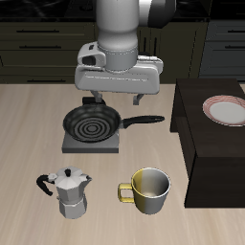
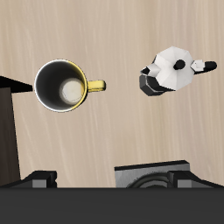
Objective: Place the mug on the plate
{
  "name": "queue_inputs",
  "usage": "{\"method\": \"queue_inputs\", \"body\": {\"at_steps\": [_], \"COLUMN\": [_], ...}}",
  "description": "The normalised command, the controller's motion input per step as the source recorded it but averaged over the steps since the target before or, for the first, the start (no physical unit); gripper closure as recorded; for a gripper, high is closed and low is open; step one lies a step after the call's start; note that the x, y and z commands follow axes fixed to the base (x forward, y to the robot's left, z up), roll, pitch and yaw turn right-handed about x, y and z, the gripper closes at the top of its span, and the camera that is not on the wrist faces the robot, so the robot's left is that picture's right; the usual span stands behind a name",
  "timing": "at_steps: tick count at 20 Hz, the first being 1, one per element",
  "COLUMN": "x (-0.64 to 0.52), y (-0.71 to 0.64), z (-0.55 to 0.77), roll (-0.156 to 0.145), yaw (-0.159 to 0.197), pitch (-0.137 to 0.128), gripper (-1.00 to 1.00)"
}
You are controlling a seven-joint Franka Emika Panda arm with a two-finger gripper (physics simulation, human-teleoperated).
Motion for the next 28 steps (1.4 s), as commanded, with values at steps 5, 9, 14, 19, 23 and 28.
{"method": "queue_inputs", "body": {"at_steps": [5, 9, 14, 19, 23, 28], "x": [0.30, 0.22, 0.14, 0.06, 0.03, 0.04], "y": [0.11, 0.20, 0.28, 0.33, 0.16, 0.08], "z": [-0.08, -0.13, -0.11, -0.13, 0.00, 0.02], "roll": [-0.022, -0.009, -0.014, -0.018, 0.011, -0.020], "yaw": [-0.015, 0.008, 0.000, 0.005, -0.003, 0.001], "pitch": [-0.003, 0.022, -0.011, -0.033, -0.032, -0.076], "gripper": [-1.00, -1.00, -1.00, -1.00, -1.00, -1.00]}}
